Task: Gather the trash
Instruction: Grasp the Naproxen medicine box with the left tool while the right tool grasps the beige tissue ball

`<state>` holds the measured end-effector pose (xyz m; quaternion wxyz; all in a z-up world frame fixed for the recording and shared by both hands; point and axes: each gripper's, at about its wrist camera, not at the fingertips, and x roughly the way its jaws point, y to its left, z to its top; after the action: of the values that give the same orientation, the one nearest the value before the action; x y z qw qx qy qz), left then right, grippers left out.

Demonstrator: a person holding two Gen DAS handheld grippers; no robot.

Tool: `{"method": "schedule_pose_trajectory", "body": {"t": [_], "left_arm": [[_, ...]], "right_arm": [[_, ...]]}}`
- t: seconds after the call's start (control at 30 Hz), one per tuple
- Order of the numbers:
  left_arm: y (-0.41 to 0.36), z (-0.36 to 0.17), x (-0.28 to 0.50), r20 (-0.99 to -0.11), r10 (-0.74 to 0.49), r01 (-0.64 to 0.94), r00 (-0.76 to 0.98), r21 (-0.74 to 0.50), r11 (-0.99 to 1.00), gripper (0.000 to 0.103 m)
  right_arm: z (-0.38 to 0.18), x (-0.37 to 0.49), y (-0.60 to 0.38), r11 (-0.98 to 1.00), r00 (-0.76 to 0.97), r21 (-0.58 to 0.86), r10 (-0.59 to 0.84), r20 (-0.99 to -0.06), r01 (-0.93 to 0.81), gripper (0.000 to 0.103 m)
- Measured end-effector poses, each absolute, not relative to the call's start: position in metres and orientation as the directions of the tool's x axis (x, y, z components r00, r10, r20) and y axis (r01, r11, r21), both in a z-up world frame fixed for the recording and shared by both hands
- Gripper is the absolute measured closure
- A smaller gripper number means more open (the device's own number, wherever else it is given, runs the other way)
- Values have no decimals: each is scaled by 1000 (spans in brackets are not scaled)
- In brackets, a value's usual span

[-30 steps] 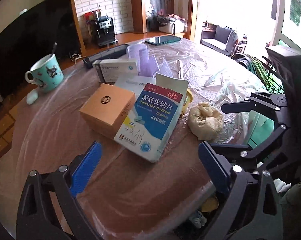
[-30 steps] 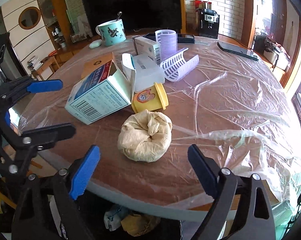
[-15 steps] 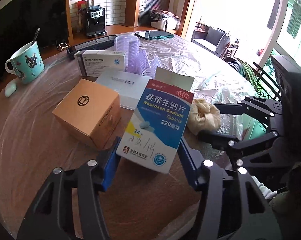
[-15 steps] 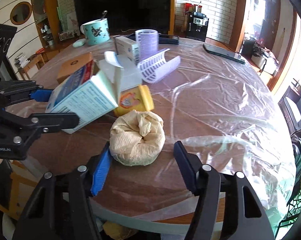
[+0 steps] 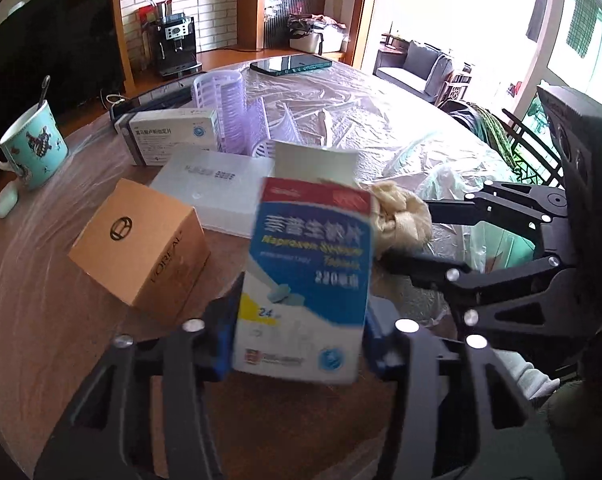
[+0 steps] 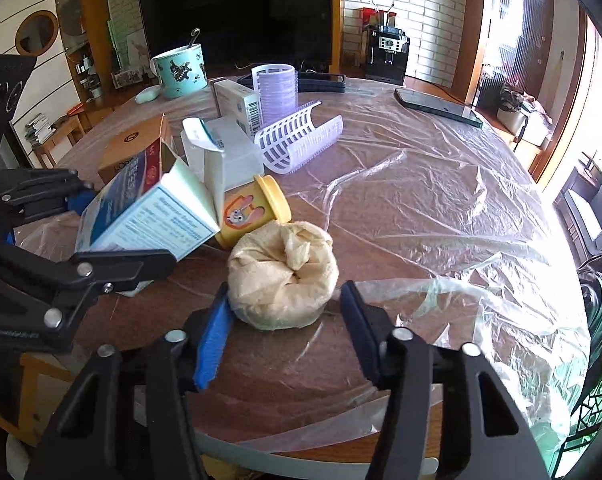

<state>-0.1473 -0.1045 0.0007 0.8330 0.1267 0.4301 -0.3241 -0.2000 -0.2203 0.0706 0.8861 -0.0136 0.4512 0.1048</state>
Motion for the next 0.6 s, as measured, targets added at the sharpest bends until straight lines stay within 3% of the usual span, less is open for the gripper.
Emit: {"method": "schedule_pose_trajectory", "body": {"t": [0.33, 0.6], "left_arm": [[-89, 16, -159, -765, -454, 580, 457, -131, 804, 55], [-84, 18, -171, -774, -389, 503, 500, -106, 858, 55]], "right_arm": [[83, -201, -231, 968, 585, 139, 237, -776, -207, 56], [101, -204, -231, 956, 595, 171, 282, -753, -237, 56]]}}
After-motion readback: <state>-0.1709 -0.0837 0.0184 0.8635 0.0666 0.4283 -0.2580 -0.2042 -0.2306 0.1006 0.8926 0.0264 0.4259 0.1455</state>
